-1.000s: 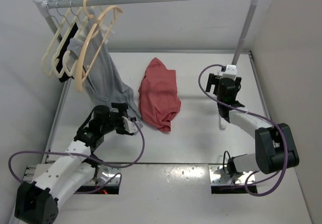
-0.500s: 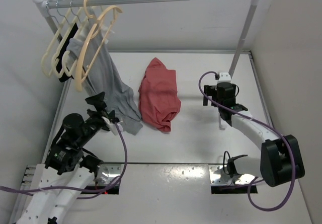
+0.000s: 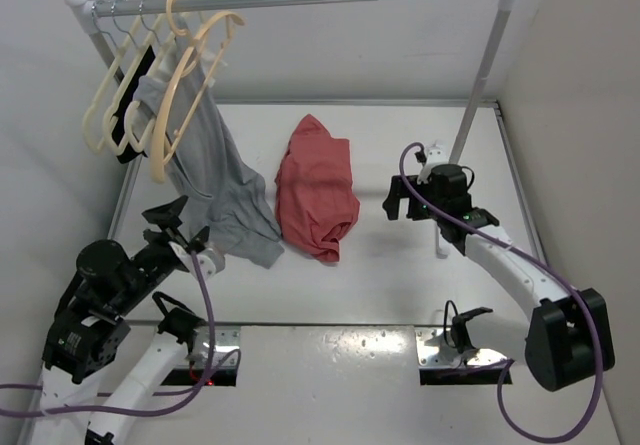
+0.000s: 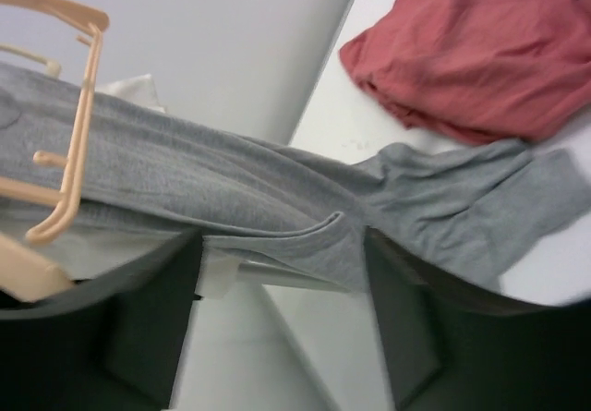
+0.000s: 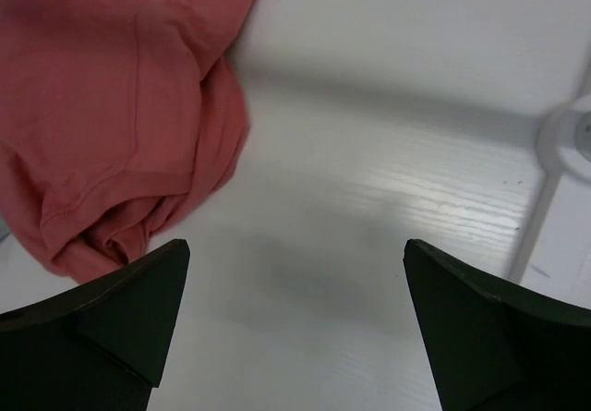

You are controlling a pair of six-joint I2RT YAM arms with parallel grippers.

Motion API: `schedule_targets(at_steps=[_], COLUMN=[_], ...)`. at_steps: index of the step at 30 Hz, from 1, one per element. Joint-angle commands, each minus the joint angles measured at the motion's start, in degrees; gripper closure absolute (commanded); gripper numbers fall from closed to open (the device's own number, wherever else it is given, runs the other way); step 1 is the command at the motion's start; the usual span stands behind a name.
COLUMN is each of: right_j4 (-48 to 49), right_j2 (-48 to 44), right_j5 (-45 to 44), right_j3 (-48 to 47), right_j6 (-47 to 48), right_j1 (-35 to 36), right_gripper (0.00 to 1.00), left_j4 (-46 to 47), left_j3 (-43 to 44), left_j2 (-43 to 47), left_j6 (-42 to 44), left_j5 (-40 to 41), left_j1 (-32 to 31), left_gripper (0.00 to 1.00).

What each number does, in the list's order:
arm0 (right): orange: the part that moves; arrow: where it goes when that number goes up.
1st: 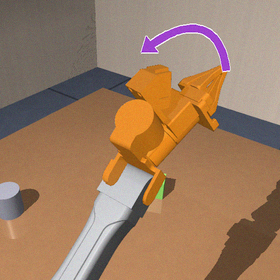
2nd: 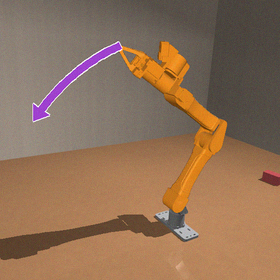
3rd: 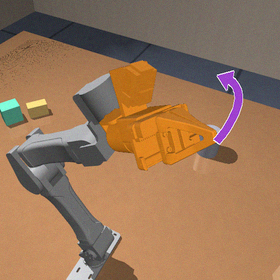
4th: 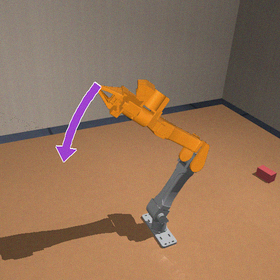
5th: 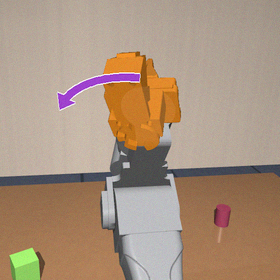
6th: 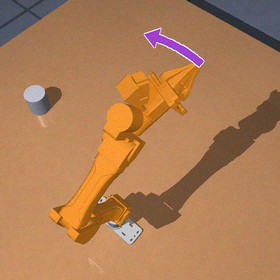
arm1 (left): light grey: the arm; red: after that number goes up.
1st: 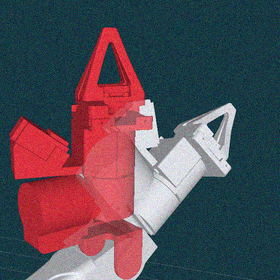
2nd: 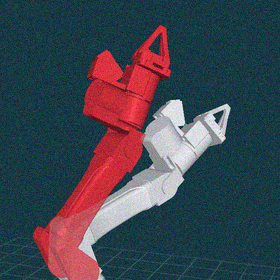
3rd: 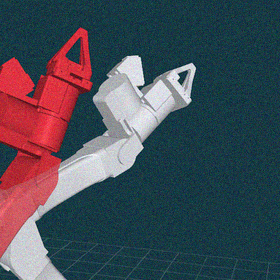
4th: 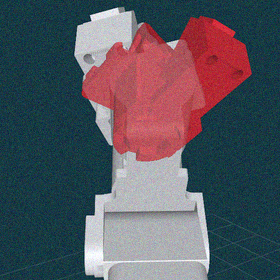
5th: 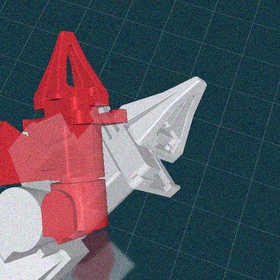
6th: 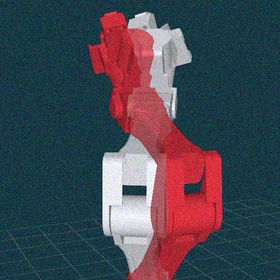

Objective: Place the t-shirt on the hanger
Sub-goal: Grab a hanger with the left arm

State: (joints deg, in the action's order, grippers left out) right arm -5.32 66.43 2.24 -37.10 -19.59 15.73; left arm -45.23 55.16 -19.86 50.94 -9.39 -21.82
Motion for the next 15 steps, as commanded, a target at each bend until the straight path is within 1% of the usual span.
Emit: schedule_targets(at_steps=[1, 2, 3, 4, 6, 7, 9, 11, 12, 13, 14, 15], right_j4=[-0.6, -0.7, -0.7, -0.7, -0.7, -0.7, -0.1, 0.4, 1.7, 1.7, 2.6, 3.2], right_j2=[0.6, 1.5, 1.5, 2.3, 3.1, 3.8, 4.5, 5.1, 5.1, 5.6, 5.6, 6.2], right_j5=[4.4, 4.4, 4.4, 4.4, 4.9, 4.9, 4.9, 4.9, 4.9, 5.4, 5.4, 5.4], right_j3=[-2.4, -2.4, -3.0, -3.0, -3.0, -3.0, -3.0, -3.0, -2.4, -2.4, -2.4, -2.4], right_j6=[-1.9, -1.9, -1.9, -1.9, -1.9, -2.5, -2.5, -3.9, -3.9, -4.7, -5.4, -5.4], right_j1=[1.1, 1.7, 2.2, 2.2, 3.4, 3.4, 4.0, 4.8, 4.8, 5.4, 5.4, 5.4], right_gripper=[0.00, 0.00, 0.00, 0.00, 0.00, 0.00, 0.00, 0.00, 0.00, 0.00, 0.00, 0.00], left_j4=[-2.3, -2.8, -2.8, -2.8, -2.8, -2.8, -1.7, 1.5, 3.2, 5.0, 8.2, 9.5], left_j3=[7.7, 9.2, 10.5, 12.8, 14.7, 15.5, 17.7, 19.4, 19.4, 20.3, 22.1, 23.4], left_j2=[-3.9, -4.7, -5.4, -6.5, -7.1, -7.1, -8.6, -9.5, -9.5, -11.2, -12.1, -13.3], left_j6=[-6.4, -8.6, -13.3, -15.3, -19.8, -21.0, -25.5, -29.2, -31.3, -35.4, -37.1, -38.4], left_j5=[-3.8, -4.7, -5.5, -7.5, -9.9, -12.2, -13.5, -13.6, -12.8, -12.1, -10.5, -9.6], left_j1=[-0.5, -0.5, -0.5, -0.5, -0.5, -0.5, 0.0, 0.0, 0.0, 0.0, 0.0, 0.0], left_gripper=[0.33, 0.36, 0.38, 0.40, 0.41, 0.46, 0.47, 0.47, 0.47, 0.47, 0.47, 0.47])
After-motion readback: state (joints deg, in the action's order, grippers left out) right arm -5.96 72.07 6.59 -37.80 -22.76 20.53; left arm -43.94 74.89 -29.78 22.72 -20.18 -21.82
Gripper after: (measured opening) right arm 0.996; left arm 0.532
